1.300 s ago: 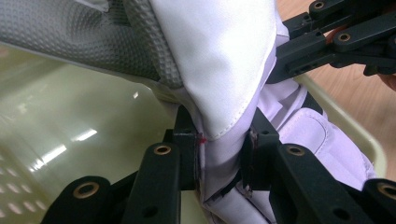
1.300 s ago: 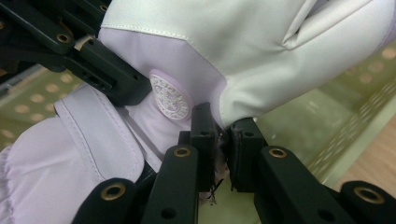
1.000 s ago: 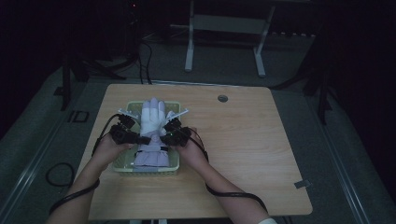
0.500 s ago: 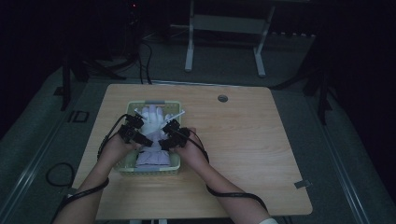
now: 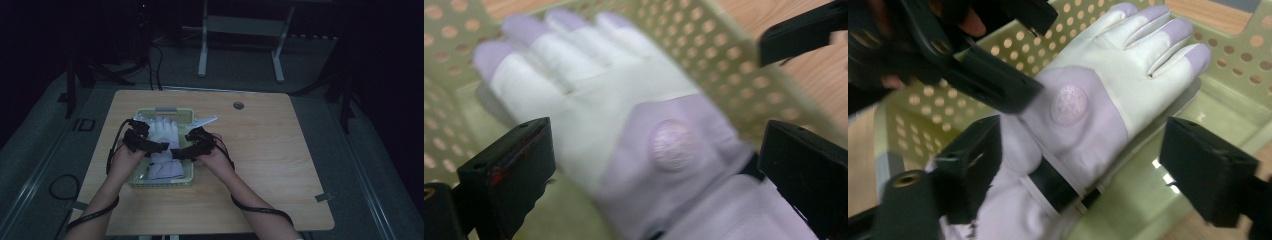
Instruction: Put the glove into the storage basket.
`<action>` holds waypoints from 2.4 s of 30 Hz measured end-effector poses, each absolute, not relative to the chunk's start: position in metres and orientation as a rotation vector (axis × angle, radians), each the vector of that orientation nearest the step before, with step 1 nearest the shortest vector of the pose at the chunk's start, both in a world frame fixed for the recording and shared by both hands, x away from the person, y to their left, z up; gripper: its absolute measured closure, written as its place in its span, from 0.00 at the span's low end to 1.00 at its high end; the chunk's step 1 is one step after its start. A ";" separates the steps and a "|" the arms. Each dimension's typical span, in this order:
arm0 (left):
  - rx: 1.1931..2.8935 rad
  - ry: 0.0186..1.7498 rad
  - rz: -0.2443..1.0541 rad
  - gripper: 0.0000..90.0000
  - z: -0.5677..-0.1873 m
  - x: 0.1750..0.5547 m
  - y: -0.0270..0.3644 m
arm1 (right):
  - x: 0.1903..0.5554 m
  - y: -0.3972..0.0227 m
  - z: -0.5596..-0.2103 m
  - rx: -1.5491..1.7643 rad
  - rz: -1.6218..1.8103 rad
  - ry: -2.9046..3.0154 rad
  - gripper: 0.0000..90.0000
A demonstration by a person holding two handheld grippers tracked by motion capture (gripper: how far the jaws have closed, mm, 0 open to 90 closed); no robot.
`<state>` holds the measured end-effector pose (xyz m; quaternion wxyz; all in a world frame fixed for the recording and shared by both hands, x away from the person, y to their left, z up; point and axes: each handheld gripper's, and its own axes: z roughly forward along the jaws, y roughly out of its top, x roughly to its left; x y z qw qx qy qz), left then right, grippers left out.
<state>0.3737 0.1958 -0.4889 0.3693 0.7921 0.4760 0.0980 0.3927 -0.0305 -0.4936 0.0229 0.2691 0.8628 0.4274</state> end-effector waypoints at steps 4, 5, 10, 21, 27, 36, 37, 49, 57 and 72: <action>2.003 1.177 0.291 0.03 -0.482 0.363 0.187 | 0.392 -0.039 -0.491 0.798 1.371 2.657 0.18; 2.000 1.164 0.300 0.03 -0.480 0.360 0.185 | 0.392 -0.041 -0.490 0.793 1.379 2.655 0.18; 1.967 1.113 0.304 0.03 -0.474 0.350 0.177 | 0.391 -0.052 -0.487 0.775 1.367 2.659 0.18; 1.955 1.003 0.294 0.03 -0.467 0.332 0.148 | 0.391 -0.083 -0.483 0.793 1.362 2.629 0.18; 1.971 0.931 0.286 0.03 -0.466 0.322 0.124 | 0.388 -0.100 -0.481 0.779 1.351 2.611 0.18; 1.965 0.857 0.240 0.03 -0.465 0.311 0.093 | 0.381 -0.133 -0.482 0.751 1.333 2.585 0.18; 1.968 0.845 0.231 0.03 -0.465 0.309 0.089 | 0.380 -0.137 -0.482 0.752 1.329 2.582 0.18; 2.018 0.729 0.175 0.03 -0.473 0.296 0.048 | 0.369 -0.184 -0.493 0.804 1.328 2.537 0.16; 2.024 0.676 0.158 0.03 -0.484 0.289 0.028 | 0.362 -0.213 -0.507 0.839 1.289 2.499 0.16; 2.129 0.576 0.086 0.03 -0.524 0.275 -0.015 | 0.349 -0.249 -0.535 0.897 1.250 2.520 0.14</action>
